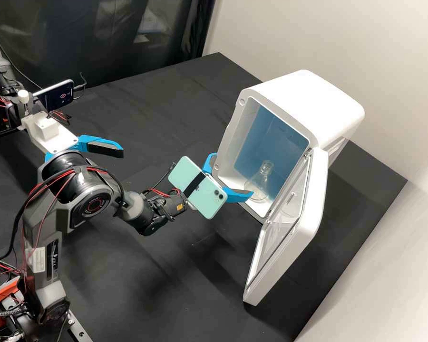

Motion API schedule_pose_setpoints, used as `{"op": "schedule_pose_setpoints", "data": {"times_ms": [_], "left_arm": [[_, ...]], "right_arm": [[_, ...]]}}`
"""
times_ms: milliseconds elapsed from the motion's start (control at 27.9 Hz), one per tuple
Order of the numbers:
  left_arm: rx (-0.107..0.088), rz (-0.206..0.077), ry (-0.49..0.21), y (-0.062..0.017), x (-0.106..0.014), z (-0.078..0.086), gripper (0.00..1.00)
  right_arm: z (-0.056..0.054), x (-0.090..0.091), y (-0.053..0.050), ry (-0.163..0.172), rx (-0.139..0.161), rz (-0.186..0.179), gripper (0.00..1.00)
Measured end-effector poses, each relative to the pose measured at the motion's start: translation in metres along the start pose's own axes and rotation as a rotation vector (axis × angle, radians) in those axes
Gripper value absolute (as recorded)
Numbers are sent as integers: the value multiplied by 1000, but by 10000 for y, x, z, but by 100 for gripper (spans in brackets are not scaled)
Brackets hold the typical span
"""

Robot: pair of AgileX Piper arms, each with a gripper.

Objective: Take the flask out of the incubator

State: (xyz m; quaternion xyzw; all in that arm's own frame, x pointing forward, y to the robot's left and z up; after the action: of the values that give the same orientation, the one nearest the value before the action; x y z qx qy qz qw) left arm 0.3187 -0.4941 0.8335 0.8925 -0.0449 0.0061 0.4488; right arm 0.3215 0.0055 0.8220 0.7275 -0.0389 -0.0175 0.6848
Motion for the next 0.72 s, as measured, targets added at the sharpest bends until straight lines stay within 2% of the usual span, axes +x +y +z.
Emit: {"op": "schedule_pose_setpoints", "data": {"times_ms": [215,465,609,716], "left_arm": [[1,0,9,-1,3,-28,100],[3,-27,13,-90,28,-39,100],[3,-30,13,-96,30,-39,100],[3,-30,17,-94,30,-52,100]], "right_arm": [[80,72,3,-24,4,7,100],[244,179,42,-75,14,33,100],[283,251,48,-80,-10,38,100],[284,300,51,-78,-10,39,100]]}}
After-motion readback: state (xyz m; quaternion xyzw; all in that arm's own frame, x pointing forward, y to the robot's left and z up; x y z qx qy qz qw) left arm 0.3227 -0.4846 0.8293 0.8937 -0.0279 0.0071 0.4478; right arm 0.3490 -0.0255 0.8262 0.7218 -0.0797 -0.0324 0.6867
